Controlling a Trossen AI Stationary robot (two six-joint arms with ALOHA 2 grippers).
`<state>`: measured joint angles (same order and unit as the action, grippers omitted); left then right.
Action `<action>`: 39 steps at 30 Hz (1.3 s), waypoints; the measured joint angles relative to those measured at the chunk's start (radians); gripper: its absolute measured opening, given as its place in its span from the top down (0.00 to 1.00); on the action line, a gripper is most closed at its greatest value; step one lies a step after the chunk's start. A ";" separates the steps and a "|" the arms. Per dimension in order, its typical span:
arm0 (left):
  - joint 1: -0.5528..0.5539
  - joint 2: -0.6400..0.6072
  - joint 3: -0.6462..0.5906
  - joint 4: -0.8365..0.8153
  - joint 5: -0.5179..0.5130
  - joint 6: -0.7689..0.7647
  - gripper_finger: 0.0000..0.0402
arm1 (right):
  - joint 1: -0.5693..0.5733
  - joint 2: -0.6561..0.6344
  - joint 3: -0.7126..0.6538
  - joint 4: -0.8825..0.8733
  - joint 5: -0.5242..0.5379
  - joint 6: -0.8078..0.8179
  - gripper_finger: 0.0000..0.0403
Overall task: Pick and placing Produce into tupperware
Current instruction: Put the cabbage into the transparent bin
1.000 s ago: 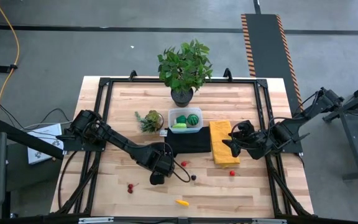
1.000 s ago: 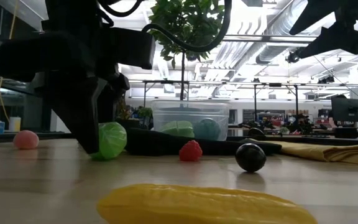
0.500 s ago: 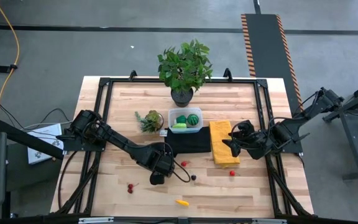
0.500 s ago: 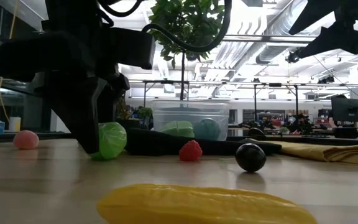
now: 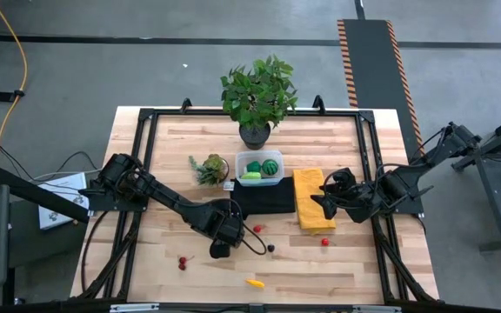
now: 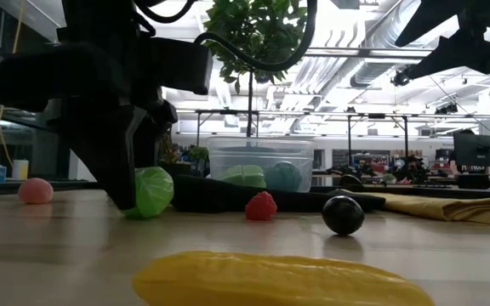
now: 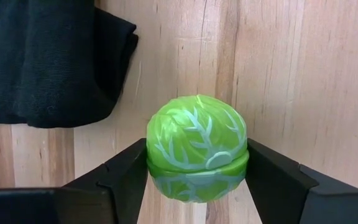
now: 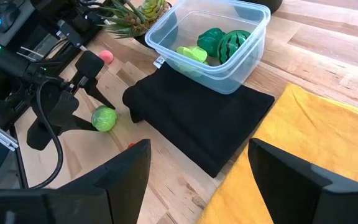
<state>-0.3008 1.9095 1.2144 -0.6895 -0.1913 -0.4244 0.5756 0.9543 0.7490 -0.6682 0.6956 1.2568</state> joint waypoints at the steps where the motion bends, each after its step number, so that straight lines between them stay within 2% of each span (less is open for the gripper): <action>1: 0.000 0.000 0.000 0.000 0.000 0.000 0.43 | 0.000 0.000 0.000 0.000 0.000 0.000 0.35; 9: 0.000 -0.002 0.011 -0.018 0.000 0.000 0.44 | 0.000 0.000 0.000 0.000 -0.001 0.000 0.35; 14: 0.000 -0.004 0.063 -0.063 0.000 0.014 0.45 | 0.000 0.000 0.000 0.000 0.000 0.000 0.35; 20: 0.000 -0.004 0.149 -0.116 -0.016 0.036 0.42 | 0.000 0.000 0.000 0.001 0.001 0.000 0.35; 30: 0.000 -0.004 0.294 -0.136 -0.080 0.039 0.43 | 0.000 0.000 0.000 0.029 0.003 -0.012 0.35; 39: 0.005 -0.005 0.396 -0.226 -0.189 0.058 0.43 | 0.000 0.000 0.000 0.052 0.004 -0.043 0.35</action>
<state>-0.2955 1.9045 1.6108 -0.9153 -0.3802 -0.3663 0.5758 0.9543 0.7490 -0.6159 0.6994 1.2137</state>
